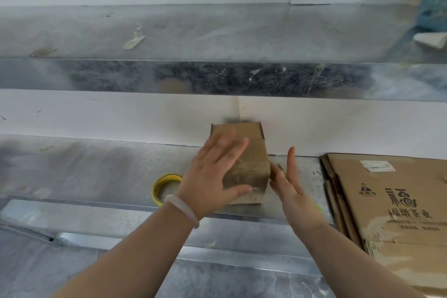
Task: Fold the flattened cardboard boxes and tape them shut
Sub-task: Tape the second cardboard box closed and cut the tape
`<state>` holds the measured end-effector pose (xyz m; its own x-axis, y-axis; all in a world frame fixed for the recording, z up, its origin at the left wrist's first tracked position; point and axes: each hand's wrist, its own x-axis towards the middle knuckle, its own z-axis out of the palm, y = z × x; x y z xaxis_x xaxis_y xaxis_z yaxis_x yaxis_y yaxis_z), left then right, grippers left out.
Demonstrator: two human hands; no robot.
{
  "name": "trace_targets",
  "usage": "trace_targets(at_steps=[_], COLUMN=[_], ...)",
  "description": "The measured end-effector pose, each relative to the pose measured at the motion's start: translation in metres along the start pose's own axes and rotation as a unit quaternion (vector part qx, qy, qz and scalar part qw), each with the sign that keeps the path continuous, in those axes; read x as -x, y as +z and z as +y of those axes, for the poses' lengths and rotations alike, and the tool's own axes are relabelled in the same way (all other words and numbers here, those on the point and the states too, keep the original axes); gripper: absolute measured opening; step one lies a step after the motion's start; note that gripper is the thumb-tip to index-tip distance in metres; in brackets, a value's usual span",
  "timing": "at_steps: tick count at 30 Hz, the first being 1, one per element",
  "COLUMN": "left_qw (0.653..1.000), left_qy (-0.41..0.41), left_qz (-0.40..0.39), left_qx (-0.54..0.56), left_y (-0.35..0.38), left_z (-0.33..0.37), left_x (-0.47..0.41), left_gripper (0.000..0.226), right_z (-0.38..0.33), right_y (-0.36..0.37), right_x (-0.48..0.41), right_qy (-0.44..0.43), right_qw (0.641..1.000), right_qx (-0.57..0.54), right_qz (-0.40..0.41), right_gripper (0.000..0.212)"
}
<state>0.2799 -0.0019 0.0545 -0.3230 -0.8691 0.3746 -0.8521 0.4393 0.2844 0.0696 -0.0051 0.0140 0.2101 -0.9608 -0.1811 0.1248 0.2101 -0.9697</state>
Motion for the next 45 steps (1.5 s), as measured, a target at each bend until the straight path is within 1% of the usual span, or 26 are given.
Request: trace_targets(at_steps=[1, 2, 3, 4, 5, 6, 8, 10, 11, 12, 14, 16, 18, 20, 22, 25, 27, 28, 30, 32, 35, 39, 41, 42, 44, 45], left_qw=[0.999, 0.997, 0.996, 0.997, 0.998, 0.999, 0.992, 0.966, 0.951, 0.94, 0.94, 0.948, 0.938, 0.93, 0.926, 0.904, 0.893, 0.891, 0.903, 0.914, 0.911, 0.914, 0.918, 0.924, 0.93, 0.928], left_qy=[0.01, 0.013, 0.01, 0.0, -0.014, -0.032, -0.088, -0.174, -0.214, -0.244, -0.258, -0.249, -0.268, -0.291, -0.303, -0.338, -0.356, -0.359, -0.344, -0.33, -0.342, -0.335, -0.33, -0.324, -0.307, -0.307], left_qz=[-0.036, -0.051, -0.048, -0.035, -0.016, 0.007, 0.06, 0.097, 0.104, 0.101, 0.075, 0.032, 0.004, 0.011, 0.0, -0.005, -0.014, -0.028, -0.065, -0.073, -0.033, -0.015, -0.037, -0.065, -0.118, -0.126], left_qx=[-0.035, -0.064, -0.077, -0.072, -0.052, -0.022, 0.065, 0.164, 0.199, 0.216, 0.208, 0.198, 0.219, 0.226, 0.228, 0.262, 0.274, 0.275, 0.249, 0.225, 0.229, 0.23, 0.215, 0.196, 0.166, 0.167], left_y=[0.0, 0.001, 0.002, 0.002, 0.001, 0.0, -0.003, -0.004, -0.004, -0.004, -0.003, -0.003, -0.001, 0.007, 0.019, 0.036, 0.043, 0.045, 0.052, 0.057, 0.059, 0.061, 0.065, 0.068, 0.078, 0.082], left_z=[0.002, 0.003, 0.004, 0.004, 0.005, 0.006, 0.011, 0.018, 0.021, 0.024, 0.023, 0.014, 0.001, -0.012, -0.02, -0.029, -0.032, -0.033, -0.031, -0.03, -0.029, -0.033, -0.038, -0.039, -0.039, -0.039], left_x=[-0.006, -0.009, -0.01, -0.009, -0.008, -0.006, -0.001, 0.007, 0.011, 0.016, 0.026, 0.031, 0.031, 0.031, 0.03, 0.025, 0.021, 0.021, 0.024, 0.028, 0.023, 0.017, 0.018, 0.02, 0.026, 0.028], left_gripper=[0.078, 0.069, 0.063, 0.059, 0.057, 0.056, 0.056, 0.055, 0.056, 0.057, 0.059, 0.058, 0.051, 0.037, 0.032, 0.037, 0.049, 0.06, 0.076, 0.08, 0.07, 0.048, 0.041, 0.04, 0.038, 0.036], right_z=[-0.001, 0.001, 0.003, 0.009, 0.012, 0.014, 0.019, 0.019, 0.016, 0.012, 0.003, -0.006, -0.01, -0.007, -0.001, 0.013, 0.02, 0.021, 0.021, 0.019, 0.015, 0.011, 0.013, 0.016, 0.025, 0.029], right_y=[0.002, 0.0, -0.001, -0.005, -0.007, -0.011, -0.019, -0.023, -0.021, -0.02, -0.017, -0.017, -0.017, -0.018, -0.015, -0.009, -0.006, -0.005, -0.004, -0.006, -0.01, -0.015, -0.015, -0.015, -0.012, -0.01], right_x=[0.0, 0.003, 0.005, 0.007, 0.012, 0.017, 0.028, 0.037, 0.041, 0.043, 0.042, 0.036, 0.027, 0.016, 0.004, -0.01, -0.015, -0.017, -0.022, -0.026, -0.028, -0.031, -0.033, -0.033, -0.033, -0.033], right_qy=[0.008, 0.008, 0.005, 0.009, 0.004, 0.004, 0.008, 0.0, -0.012, -0.026, -0.054, -0.057, -0.032, -0.005, 0.013, 0.065, 0.084, 0.085, 0.085, 0.086, 0.063, 0.038, 0.061, 0.077, 0.078, 0.063], right_qw=[0.999, 0.999, 0.999, 0.999, 0.997, 0.994, 0.99, 0.989, 0.99, 0.989, 0.984, 0.98, 0.977, 0.971, 0.954, 0.933, 0.926, 0.923, 0.915, 0.903, 0.893, 0.885, 0.875, 0.864, 0.844, 0.847], right_qx=[0.036, 0.034, 0.033, 0.041, 0.059, 0.079, 0.104, 0.093, 0.082, 0.069, 0.058, 0.092, 0.139, 0.19, 0.263, 0.329, 0.347, 0.354, 0.373, 0.402, 0.429, 0.452, 0.472, 0.492, 0.527, 0.524], right_qz=[-0.02, -0.021, -0.008, 0.027, 0.054, 0.07, 0.098, 0.113, 0.116, 0.131, 0.159, 0.167, 0.158, 0.147, 0.143, 0.133, 0.125, 0.126, 0.129, 0.125, 0.121, 0.104, 0.091, 0.079, 0.059, 0.06], right_gripper=[0.063, 0.067, 0.066, 0.059, 0.053, 0.052, 0.059, 0.067, 0.066, 0.062, 0.049, 0.036, 0.03, 0.033, 0.039, 0.052, 0.062, 0.065, 0.069, 0.069, 0.063, 0.037, 0.025, 0.021, 0.02, 0.021])
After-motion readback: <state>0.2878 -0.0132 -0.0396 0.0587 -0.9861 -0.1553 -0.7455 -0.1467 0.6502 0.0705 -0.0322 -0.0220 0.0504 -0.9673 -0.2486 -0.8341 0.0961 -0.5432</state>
